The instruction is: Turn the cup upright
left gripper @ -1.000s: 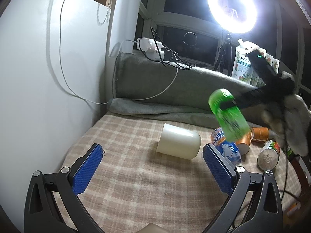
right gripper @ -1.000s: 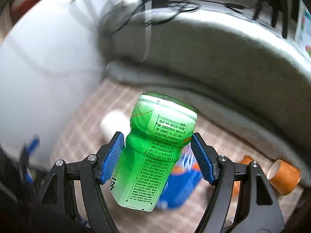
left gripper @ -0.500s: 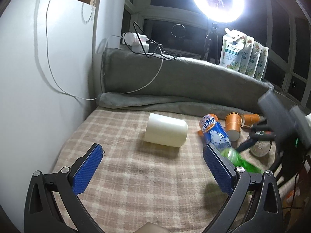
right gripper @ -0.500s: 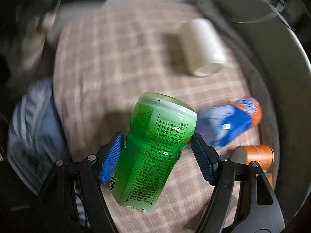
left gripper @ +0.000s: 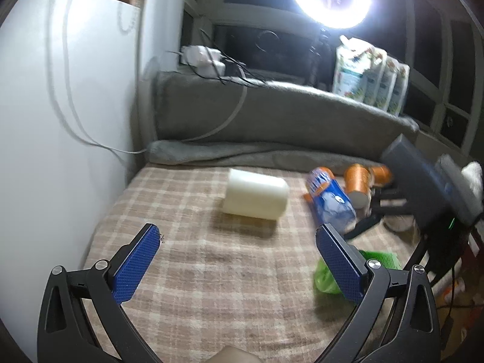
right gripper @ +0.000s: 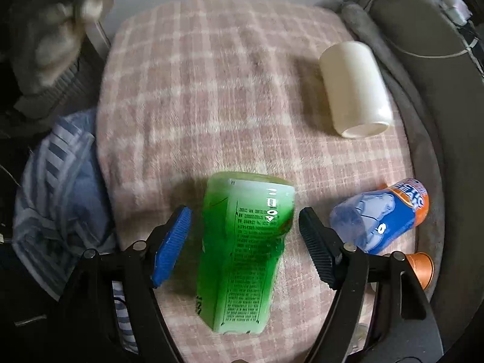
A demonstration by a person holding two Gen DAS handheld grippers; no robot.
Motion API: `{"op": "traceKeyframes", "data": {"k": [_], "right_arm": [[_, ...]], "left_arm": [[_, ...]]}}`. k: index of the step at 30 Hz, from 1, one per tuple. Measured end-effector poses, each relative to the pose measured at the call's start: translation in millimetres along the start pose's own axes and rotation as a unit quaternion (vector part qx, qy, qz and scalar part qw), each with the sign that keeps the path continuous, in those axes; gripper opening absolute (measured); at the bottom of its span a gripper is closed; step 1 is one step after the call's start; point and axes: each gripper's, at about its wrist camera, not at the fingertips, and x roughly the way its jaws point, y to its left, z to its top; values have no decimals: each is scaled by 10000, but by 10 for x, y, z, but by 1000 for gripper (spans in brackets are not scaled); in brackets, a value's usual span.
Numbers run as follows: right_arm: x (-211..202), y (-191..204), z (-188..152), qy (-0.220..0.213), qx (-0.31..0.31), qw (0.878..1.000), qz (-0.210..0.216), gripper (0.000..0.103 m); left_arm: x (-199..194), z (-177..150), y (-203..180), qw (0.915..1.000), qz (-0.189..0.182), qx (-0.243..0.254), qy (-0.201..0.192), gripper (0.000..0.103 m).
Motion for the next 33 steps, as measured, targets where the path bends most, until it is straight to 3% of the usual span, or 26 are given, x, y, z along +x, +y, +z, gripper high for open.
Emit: {"op": "traceKeyframes", "data": {"k": [6, 11, 17, 23, 28, 33], "right_arm": [[-435, -189, -303, -893, 847, 9924, 30, 77], [-624, -226, -755, -1385, 1905, 9716, -229, 77], [-819, -181, -1365, -1960, 2866, 9376, -181, 77], [-839, -179, -1795, -2117, 3471, 9131, -312, 77], [-773, -207, -2034, -2105, 3847, 8981, -336, 77], [-735, -251, -2192, -2207, 4110, 8840, -282, 77]], "left_arm": [[21, 46, -352, 9952, -387, 897, 47, 102], [91, 26, -768, 9785, -959, 1811, 256, 100], [269, -52, -1265, 9386, -1670, 2887, 889, 99], [441, -79, -1568, 9009, -1872, 3627, 1477, 99], [510, -216, -1828, 8508, -1868, 4561, 1823, 99], [640, -303, -2027, 8046, -1860, 5179, 2233, 97]]}}
